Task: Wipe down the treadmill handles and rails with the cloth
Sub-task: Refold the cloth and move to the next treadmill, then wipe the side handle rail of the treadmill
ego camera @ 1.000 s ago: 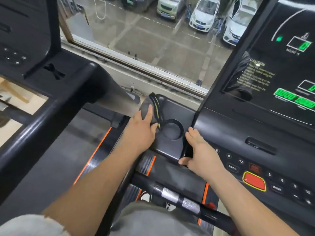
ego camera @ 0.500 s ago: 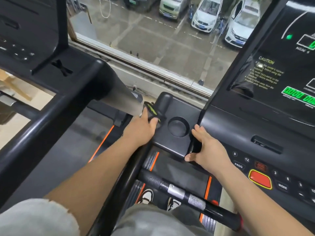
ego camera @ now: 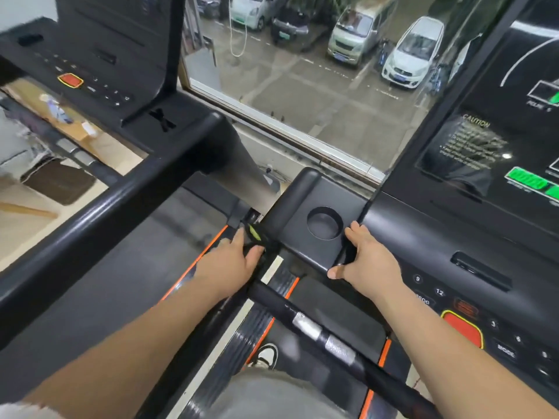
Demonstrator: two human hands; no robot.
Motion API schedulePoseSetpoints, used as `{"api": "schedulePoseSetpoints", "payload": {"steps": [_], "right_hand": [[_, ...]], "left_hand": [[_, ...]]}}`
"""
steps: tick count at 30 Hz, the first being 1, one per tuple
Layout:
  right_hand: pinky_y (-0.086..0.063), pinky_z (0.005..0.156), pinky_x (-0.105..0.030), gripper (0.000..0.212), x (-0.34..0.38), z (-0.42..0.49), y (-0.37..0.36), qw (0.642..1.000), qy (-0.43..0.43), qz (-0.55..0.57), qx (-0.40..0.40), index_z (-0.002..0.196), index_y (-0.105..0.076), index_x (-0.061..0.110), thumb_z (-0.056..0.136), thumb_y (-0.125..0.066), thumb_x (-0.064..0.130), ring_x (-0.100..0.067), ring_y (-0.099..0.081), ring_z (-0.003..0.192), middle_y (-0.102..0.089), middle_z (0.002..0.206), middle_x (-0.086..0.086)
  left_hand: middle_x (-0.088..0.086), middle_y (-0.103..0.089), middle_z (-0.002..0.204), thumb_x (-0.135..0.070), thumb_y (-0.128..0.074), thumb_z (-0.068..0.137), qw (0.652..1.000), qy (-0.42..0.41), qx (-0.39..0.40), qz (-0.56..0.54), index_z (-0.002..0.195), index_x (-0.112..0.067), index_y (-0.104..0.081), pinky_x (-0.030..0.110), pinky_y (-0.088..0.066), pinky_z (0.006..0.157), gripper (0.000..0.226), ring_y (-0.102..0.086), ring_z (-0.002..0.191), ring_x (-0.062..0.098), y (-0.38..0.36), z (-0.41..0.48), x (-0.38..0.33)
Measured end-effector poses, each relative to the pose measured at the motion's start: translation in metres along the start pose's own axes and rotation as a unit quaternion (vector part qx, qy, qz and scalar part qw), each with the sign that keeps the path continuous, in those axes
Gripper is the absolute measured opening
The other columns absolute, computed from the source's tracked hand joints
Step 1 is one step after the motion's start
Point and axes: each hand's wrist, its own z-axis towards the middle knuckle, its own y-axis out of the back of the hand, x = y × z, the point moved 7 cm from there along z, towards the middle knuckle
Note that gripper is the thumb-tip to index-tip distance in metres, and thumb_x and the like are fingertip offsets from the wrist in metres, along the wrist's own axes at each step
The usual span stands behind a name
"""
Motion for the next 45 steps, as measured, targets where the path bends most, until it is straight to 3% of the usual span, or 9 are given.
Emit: {"api": "schedulePoseSetpoints", "payload": {"steps": [6, 13, 19, 23, 27, 35, 38, 41, 45], "right_hand": [[-0.02, 0.123, -0.033, 0.102, -0.002, -0.006, -0.002, 0.999, 0.027, -0.033, 0.001, 0.162, -0.027, 0.019, 0.081, -0.086, 0.036, -0.008, -0.004, 0.157, -0.01, 0.171, 0.008], [-0.03, 0.119, -0.038, 0.102, -0.001, -0.012, 0.003, 0.999, 0.033, -0.008, -0.014, 0.161, -0.028, 0.016, 0.08, -0.087, 0.035, -0.011, -0.02, 0.155, -0.021, 0.17, 0.006], [-0.049, 0.087, -0.04, 0.059, 0.011, -0.051, -0.002, 0.997, 0.049, -0.054, -0.033, 0.129, -0.056, 0.017, 0.089, -0.07, 0.057, -0.027, -0.056, 0.123, -0.058, 0.138, -0.003], [-0.039, 0.115, -0.037, 0.073, 0.043, -0.075, -0.034, 0.996, 0.093, -0.006, 0.017, 0.154, -0.043, 0.023, 0.092, -0.071, 0.049, -0.019, -0.043, 0.144, -0.044, 0.158, 0.005], [-0.036, 0.118, -0.036, 0.077, 0.082, -0.076, -0.064, 0.994, 0.089, 0.014, 0.059, 0.154, -0.044, 0.02, 0.088, -0.075, 0.043, -0.018, -0.042, 0.146, -0.044, 0.159, 0.004], [-0.054, 0.073, -0.034, 0.052, 0.093, -0.061, -0.114, 0.985, 0.023, -0.109, 0.13, 0.094, -0.064, 0.021, 0.063, -0.081, 0.059, -0.019, -0.065, 0.09, -0.066, 0.096, 0.005], [-0.045, 0.059, -0.03, 0.045, 0.098, -0.056, -0.118, 0.987, 0.025, -0.133, 0.09, 0.078, -0.058, 0.022, 0.057, -0.08, 0.055, -0.02, -0.064, 0.078, -0.063, 0.081, 0.004], [-0.045, 0.06, -0.031, 0.037, 0.102, -0.052, -0.119, 0.989, 0.013, -0.135, 0.062, 0.068, -0.053, 0.023, 0.065, -0.082, 0.046, -0.024, -0.062, 0.077, -0.06, 0.076, 0.003], [-0.03, 0.047, -0.028, 0.045, 0.102, -0.053, -0.115, 0.991, -0.001, -0.127, 0.034, 0.061, -0.047, 0.02, 0.068, -0.082, 0.047, -0.022, -0.052, 0.065, -0.048, 0.062, 0.006]], "left_hand": [[0.01, -0.053, 0.124, -0.061, -0.045, 0.1, 0.994, -0.001, -0.109, 0.011, 0.157, -0.032, -0.03, 0.047, -0.056, 0.084, 0.066, -0.055, 0.11, 0.037, 0.001, -0.03, -0.017], [0.014, -0.054, 0.124, -0.039, -0.08, 0.083, 0.978, -0.019, -0.192, 0.083, 0.154, -0.029, -0.044, 0.046, -0.058, 0.07, 0.08, -0.055, 0.1, 0.037, -0.026, -0.148, 0.056], [0.016, -0.055, 0.122, -0.049, -0.08, 0.08, 0.975, -0.037, -0.157, 0.15, 0.154, -0.027, -0.041, 0.044, -0.055, 0.061, 0.087, -0.057, 0.093, 0.036, -0.025, -0.127, 0.042], [0.016, -0.055, 0.129, -0.051, -0.079, 0.08, 0.968, -0.083, -0.152, 0.179, 0.156, -0.029, -0.038, 0.043, -0.056, 0.065, 0.089, -0.059, 0.098, 0.036, -0.02, -0.083, 0.009], [0.015, -0.05, 0.143, -0.05, -0.072, 0.087, 0.976, -0.096, -0.139, 0.139, 0.16, -0.034, -0.032, 0.044, -0.057, 0.075, 0.085, -0.055, 0.113, 0.035, -0.021, -0.1, 0.022], [0.011, -0.057, 0.11, -0.052, -0.081, 0.075, 0.985, -0.09, -0.117, 0.086, 0.154, -0.024, -0.043, 0.041, -0.056, 0.058, 0.092, -0.061, 0.087, 0.031, -0.03, -0.163, 0.093], [0.012, -0.054, 0.122, -0.06, -0.046, 0.098, 0.988, -0.08, -0.117, 0.06, 0.164, -0.026, -0.02, 0.04, -0.056, 0.078, 0.078, -0.061, 0.106, 0.031, -0.01, -0.12, 0.069], [0.017, -0.041, 0.145, -0.06, -0.031, 0.106, 0.999, -0.05, -0.014, 0.011, 0.165, -0.028, 0.0, 0.048, -0.044, 0.103, 0.074, -0.045, 0.132, 0.036, -0.009, -0.078, 0.047], [0.013, -0.04, 0.141, -0.059, -0.039, 0.103, 0.992, -0.096, -0.072, 0.046, 0.164, -0.03, -0.006, 0.043, -0.051, 0.09, 0.076, -0.046, 0.123, 0.032, -0.013, -0.104, 0.054]]}}
